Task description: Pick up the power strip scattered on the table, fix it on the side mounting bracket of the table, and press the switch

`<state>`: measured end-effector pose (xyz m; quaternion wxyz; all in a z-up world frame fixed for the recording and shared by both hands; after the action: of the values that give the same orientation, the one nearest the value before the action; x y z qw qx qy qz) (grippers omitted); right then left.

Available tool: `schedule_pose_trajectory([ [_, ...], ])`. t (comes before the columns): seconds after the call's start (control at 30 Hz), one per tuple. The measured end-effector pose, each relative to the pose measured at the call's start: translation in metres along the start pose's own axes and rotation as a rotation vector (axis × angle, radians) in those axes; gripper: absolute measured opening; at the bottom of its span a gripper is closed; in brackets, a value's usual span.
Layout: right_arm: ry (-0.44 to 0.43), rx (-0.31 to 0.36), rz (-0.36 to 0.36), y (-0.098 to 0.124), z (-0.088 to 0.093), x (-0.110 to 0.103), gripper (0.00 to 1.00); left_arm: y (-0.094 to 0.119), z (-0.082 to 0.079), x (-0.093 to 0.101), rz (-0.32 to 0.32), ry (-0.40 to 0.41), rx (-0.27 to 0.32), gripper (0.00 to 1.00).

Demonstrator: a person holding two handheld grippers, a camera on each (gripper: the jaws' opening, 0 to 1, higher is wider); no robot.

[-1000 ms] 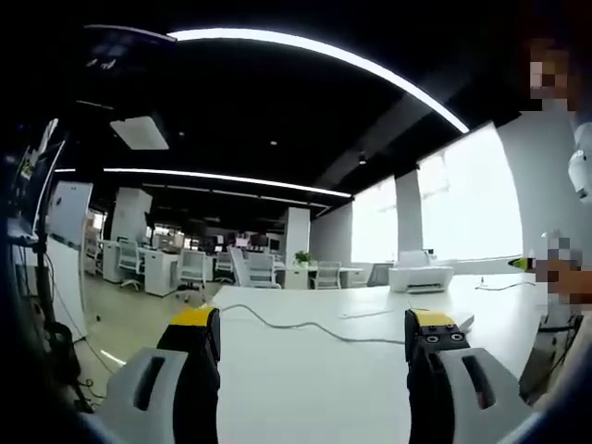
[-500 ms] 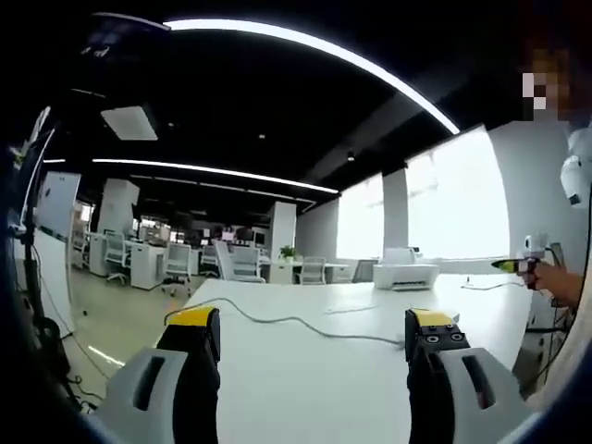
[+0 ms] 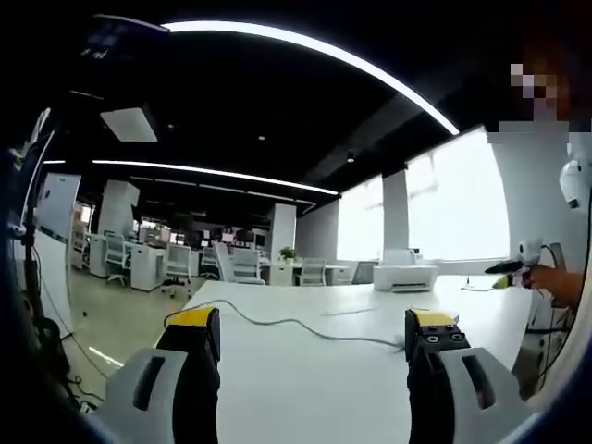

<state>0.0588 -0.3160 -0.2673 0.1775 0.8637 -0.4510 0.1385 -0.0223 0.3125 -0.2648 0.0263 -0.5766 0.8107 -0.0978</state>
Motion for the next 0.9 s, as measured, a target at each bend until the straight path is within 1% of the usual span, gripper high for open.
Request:
schedule_pose_trajectory([
  [0.1, 0.030, -0.024, -0.021, -0.007, 0.004, -0.004, 0.52, 0.000, 0.000, 0.001, 0.002, 0.001, 0.001, 0.86],
  [0.27, 0.061, -0.068, -0.103, -0.017, 0.009, -0.008, 0.52, 0.000, 0.001, 0.002, 0.006, -0.001, -0.006, 0.86],
  [0.3, 0.065, -0.074, -0.110, -0.019, 0.009, -0.007, 0.52, 0.000, 0.001, 0.002, 0.006, -0.001, -0.006, 0.86],
  [0.4, 0.069, -0.088, -0.142, -0.025, 0.010, -0.006, 0.52, 0.000, 0.002, 0.002, 0.005, 0.001, -0.007, 0.86],
  [0.47, 0.086, -0.105, -0.178, -0.030, 0.009, -0.006, 0.52, 0.001, 0.002, 0.002, 0.006, 0.001, -0.008, 0.86],
  [0.57, 0.107, -0.132, -0.220, -0.037, 0.009, -0.004, 0.52, 0.001, 0.002, 0.002, 0.018, -0.004, -0.021, 0.86],
  [0.6, 0.108, -0.139, -0.244, -0.040, 0.009, -0.003, 0.52, 0.000, 0.001, 0.003, 0.018, -0.011, -0.025, 0.86],
  [0.77, 0.110, -0.165, -0.326, -0.057, 0.006, 0.003, 0.52, 0.000, -0.001, 0.005, 0.028, -0.015, -0.023, 0.86],
  [0.8, 0.111, -0.168, -0.334, -0.059, 0.006, 0.005, 0.52, 0.000, 0.000, 0.005, 0.030, -0.015, -0.025, 0.86],
  [0.9, 0.142, -0.196, -0.387, -0.069, 0.003, 0.010, 0.52, 0.000, 0.002, 0.007, 0.036, -0.013, -0.033, 0.86],
])
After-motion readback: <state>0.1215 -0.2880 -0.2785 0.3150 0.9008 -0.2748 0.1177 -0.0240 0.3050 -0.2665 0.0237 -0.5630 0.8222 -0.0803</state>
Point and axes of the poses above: the point that each gripper's makers call its tool centre point, and the gripper's own axes: y roughly backward along the fingers, x roughly to its right, z roughly out of its underside, the point moved 9 cm from there along y, roughly backward along the fingers, and after that the axes turned 1 degree about z, right-handed, at the moved point
